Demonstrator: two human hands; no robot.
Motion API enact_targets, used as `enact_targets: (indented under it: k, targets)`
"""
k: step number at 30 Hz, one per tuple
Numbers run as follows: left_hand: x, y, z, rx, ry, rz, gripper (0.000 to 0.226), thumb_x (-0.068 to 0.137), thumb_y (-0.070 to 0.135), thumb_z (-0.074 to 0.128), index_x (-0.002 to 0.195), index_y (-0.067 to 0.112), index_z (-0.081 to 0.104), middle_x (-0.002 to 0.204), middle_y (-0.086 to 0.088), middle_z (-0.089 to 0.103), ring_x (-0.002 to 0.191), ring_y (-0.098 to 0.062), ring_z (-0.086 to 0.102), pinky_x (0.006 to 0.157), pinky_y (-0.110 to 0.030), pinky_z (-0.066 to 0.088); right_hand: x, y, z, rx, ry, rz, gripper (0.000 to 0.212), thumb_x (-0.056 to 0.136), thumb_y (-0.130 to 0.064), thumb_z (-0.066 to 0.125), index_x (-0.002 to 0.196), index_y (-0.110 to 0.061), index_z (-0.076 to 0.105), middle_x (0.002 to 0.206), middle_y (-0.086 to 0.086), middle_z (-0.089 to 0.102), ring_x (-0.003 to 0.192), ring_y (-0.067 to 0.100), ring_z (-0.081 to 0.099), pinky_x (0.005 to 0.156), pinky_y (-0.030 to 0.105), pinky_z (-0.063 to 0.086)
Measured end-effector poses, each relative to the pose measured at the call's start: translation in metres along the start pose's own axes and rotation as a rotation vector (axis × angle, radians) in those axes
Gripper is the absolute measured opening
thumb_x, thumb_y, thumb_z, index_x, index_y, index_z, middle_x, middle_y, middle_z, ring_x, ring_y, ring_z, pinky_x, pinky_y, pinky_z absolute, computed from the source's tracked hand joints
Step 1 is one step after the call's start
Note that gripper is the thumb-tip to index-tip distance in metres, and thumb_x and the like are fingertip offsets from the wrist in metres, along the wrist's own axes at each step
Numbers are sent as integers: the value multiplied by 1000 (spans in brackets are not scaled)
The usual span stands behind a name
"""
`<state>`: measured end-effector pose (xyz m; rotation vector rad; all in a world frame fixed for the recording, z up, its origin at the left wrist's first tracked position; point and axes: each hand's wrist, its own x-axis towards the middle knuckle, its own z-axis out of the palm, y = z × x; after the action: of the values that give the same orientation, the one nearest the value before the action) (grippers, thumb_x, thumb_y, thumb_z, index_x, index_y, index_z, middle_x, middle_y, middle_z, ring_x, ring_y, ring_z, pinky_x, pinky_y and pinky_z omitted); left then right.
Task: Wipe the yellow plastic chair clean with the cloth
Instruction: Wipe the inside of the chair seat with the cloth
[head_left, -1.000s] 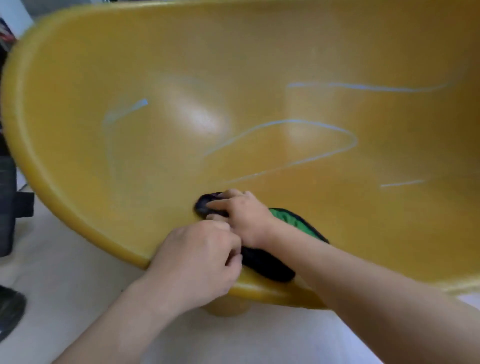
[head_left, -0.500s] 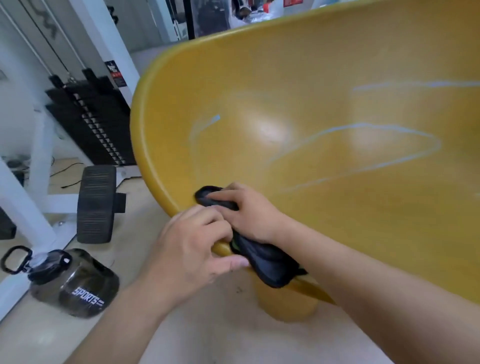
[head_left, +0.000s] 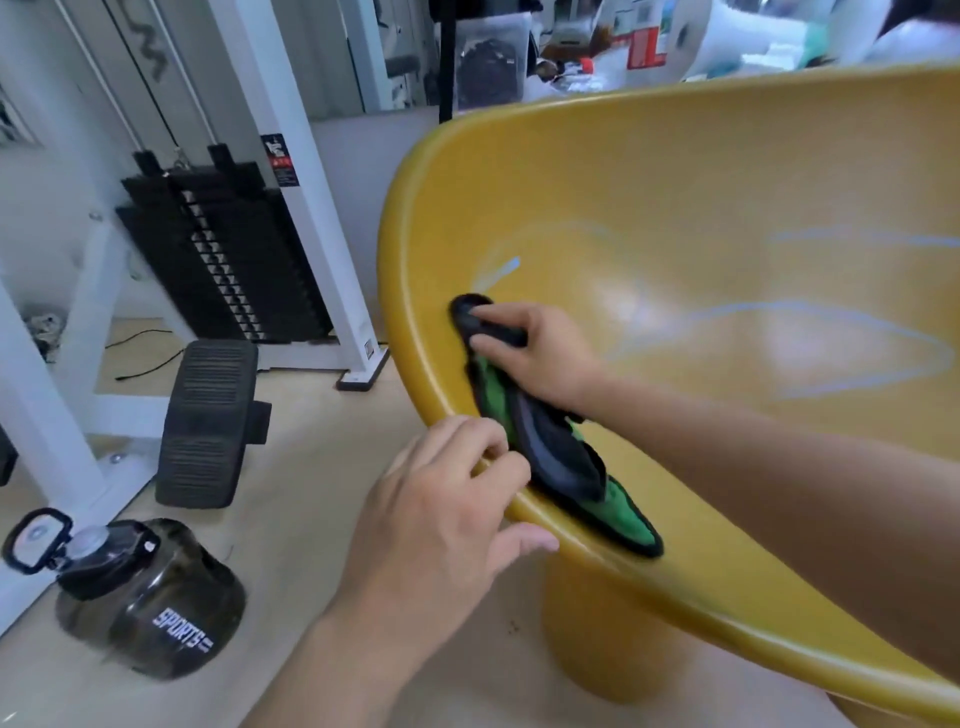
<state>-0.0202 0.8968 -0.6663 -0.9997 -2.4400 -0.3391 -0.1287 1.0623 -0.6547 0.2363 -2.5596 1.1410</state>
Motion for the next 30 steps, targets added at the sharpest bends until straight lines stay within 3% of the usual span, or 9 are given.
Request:
enact_targets:
  k: [4, 7, 9, 12, 17, 20, 24, 27, 30]
  targets:
    - [12, -8, -4, -37, -76, 52, 46, 64, 68, 62, 75, 23, 58, 86, 9, 53, 82, -14, 49, 70, -28, 42, -67, 38, -27, -112, -323, -218, 42, 98, -30, 51, 139, -37, 44, 152, -13, 32, 141, -2, 25, 115, 17, 15]
    - [27, -16, -9, -109, 10, 35, 38, 78, 58, 58, 70, 22, 68, 92, 5, 62, 90, -14, 52, 77, -35, 45, -132, 61, -62, -203, -490, -397, 38, 98, -53, 30, 135, -61, 31, 147, -31, 24, 129, -15, 24, 107, 12, 19]
    - [44, -28, -15, 20, 196, -141, 24, 84, 40, 62, 87, 18, 72, 112, -6, 60, 105, -24, 49, 85, -39, 43, -133, 65, -58, -276, -378, -425, 39, 98, -53, 26, 134, -55, 40, 145, -28, 34, 114, -4, 39, 100, 18, 33]
    - [74, -43, -21, 130, 223, -543, 50, 79, 32, 68, 125, 19, 54, 119, -13, 45, 107, -32, 44, 79, -38, 41, -68, 40, -10, -177, -77, -517, 34, 98, -32, 41, 127, -28, 58, 140, -6, 52, 111, 9, 49, 91, 28, 41]
    - [84, -34, -17, 289, 123, -526, 55, 83, 27, 64, 134, 20, 47, 109, -10, 43, 91, -29, 50, 68, -33, 37, 84, -9, 26, 120, 397, -112, 39, 95, -28, 51, 132, -20, 58, 136, 13, 48, 125, 33, 47, 109, 42, 34]
    - [92, -36, -22, 331, 115, -580, 62, 85, 30, 57, 141, 24, 31, 109, -7, 39, 94, -29, 49, 69, -35, 36, 17, 13, 24, 2, 147, -343, 47, 97, -36, 41, 144, -31, 41, 149, 3, 36, 135, 24, 35, 113, 29, 22]
    - [143, -59, -22, 375, 113, -652, 68, 93, 46, 44, 148, 22, 12, 121, -14, 44, 108, -32, 47, 76, -41, 40, -84, 58, -16, -12, -203, -699, 46, 99, -34, 37, 145, -36, 34, 149, -11, 36, 124, 13, 46, 104, 23, 35]
    - [171, -69, -16, 438, 77, -689, 63, 97, 44, 39, 149, 21, 13, 120, -17, 50, 104, -33, 50, 70, -39, 36, -27, 50, -2, -40, -103, -769, 44, 90, -19, 48, 134, -28, 49, 141, -1, 48, 112, 24, 54, 99, 27, 39]
    - [165, -71, -13, 427, 73, -696, 61, 98, 42, 37, 150, 24, 12, 121, -13, 51, 106, -31, 49, 78, -40, 40, 99, 38, 13, -72, 282, -572, 40, 84, -13, 48, 122, -15, 62, 136, 13, 54, 105, 41, 56, 93, 35, 38]
